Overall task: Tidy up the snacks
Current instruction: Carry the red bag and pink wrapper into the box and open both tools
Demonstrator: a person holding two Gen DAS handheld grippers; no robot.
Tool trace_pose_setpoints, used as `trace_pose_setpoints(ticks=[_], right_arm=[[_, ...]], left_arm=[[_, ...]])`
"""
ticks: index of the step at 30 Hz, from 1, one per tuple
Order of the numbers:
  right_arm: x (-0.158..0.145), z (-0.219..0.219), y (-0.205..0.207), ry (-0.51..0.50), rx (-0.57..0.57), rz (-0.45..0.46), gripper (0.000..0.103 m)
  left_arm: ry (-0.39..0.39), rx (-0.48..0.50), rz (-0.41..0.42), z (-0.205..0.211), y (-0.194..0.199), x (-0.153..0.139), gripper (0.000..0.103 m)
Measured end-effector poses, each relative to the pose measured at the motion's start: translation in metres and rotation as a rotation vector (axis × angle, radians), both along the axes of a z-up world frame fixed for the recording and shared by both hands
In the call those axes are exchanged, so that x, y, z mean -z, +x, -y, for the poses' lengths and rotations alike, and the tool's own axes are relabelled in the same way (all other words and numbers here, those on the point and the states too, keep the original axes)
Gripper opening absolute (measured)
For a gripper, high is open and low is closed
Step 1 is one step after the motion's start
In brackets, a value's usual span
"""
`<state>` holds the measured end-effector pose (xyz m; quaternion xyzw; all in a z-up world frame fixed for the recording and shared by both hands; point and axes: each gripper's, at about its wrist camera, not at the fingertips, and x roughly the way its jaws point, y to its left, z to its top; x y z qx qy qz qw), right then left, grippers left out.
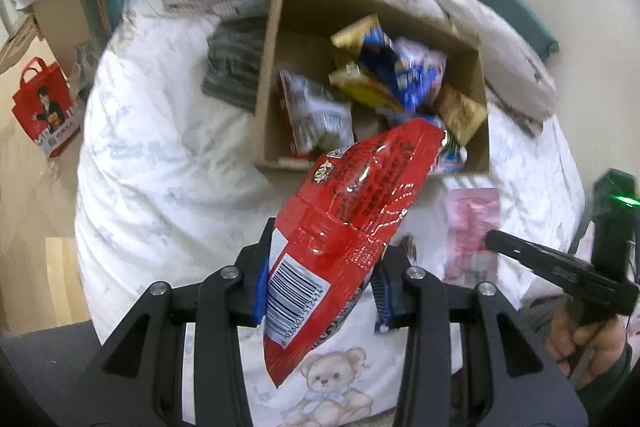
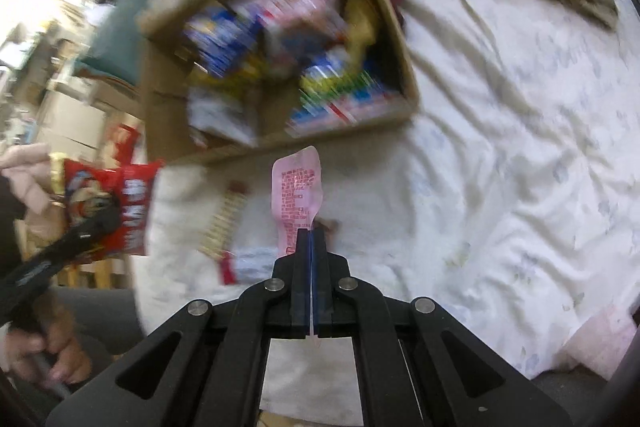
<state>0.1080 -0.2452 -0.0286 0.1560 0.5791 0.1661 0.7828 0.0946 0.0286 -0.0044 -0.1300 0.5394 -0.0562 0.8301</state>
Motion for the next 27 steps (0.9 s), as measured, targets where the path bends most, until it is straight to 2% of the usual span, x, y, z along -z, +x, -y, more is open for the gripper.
trace_pose_setpoints(ticks=[3,6,14,19,24,27], right_arm=[[-0.024,-0.006,0.011,0.035,0.004,0.063,0.000],[-0.034,-0.015,0.031,0.030,0.002,0.095,0.000],[-0.025,-0.022,0.095,-0.018,0.069,0.161,0.000],[0.006,-0.018,0.117,0.007,0.092,0.136,0.000],[0.037,-0.024,0.120,0.030,0.069,0.046,0.001],[0.042,-0.034,0.121,0.049,0.026,0.021,0.003]], left_arm=[[-0.001,-0.039,0.045,-0.008,0.012,-0.015,0.036],[0.003,-0.071,0.076,-0.013,0.031,-0.029,0.036],[-0.011,-0.087,0.142,-0.009,0.096,-0.046,0.036],[0.078,-0.053,0.160,0.010,0.126,-0.029,0.037],[0.076,-0.034,0.141,0.015,0.132,0.000,0.039],[0.071,-0.015,0.079,0.024,0.138,0.018,0.043]])
